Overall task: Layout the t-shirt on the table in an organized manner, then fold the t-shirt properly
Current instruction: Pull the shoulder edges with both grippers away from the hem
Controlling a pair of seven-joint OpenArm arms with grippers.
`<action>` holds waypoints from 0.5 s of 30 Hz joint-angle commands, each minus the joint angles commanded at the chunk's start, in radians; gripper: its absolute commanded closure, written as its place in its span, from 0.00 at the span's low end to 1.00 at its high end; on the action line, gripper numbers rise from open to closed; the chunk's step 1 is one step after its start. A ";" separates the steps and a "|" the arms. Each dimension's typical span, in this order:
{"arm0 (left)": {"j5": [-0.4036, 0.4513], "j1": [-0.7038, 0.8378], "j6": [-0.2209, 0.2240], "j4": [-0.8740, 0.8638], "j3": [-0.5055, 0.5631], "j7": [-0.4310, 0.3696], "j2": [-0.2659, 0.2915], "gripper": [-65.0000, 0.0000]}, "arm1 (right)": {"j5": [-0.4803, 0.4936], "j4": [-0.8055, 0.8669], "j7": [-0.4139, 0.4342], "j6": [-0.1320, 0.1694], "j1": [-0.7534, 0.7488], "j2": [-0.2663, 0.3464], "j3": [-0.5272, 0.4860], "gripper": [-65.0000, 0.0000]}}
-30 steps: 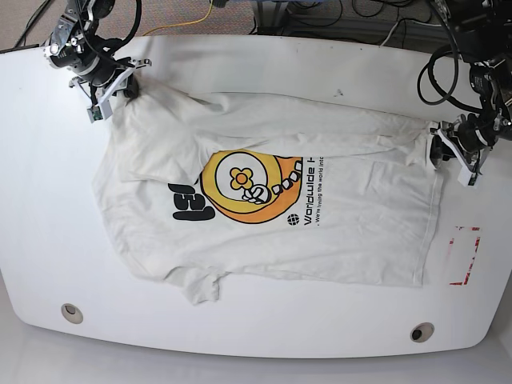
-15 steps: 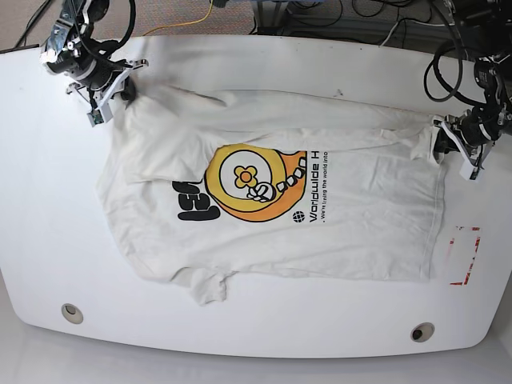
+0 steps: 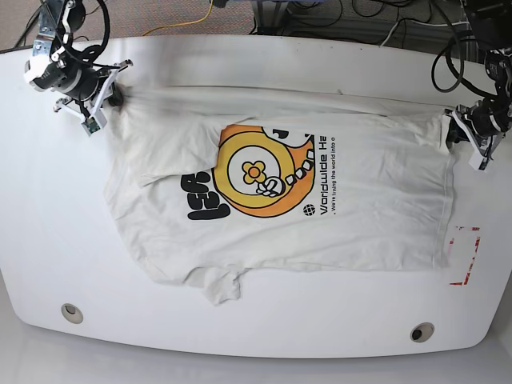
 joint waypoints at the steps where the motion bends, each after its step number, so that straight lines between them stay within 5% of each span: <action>1: 0.000 0.014 0.000 0.009 0.000 0.005 0.000 0.94 | 0.000 0.000 0.000 0.000 -0.005 0.002 0.000 0.98; 15: -0.002 0.133 0.000 0.267 0.005 0.150 0.003 0.93 | 0.002 0.098 -0.002 0.000 -0.103 -0.060 -0.002 0.98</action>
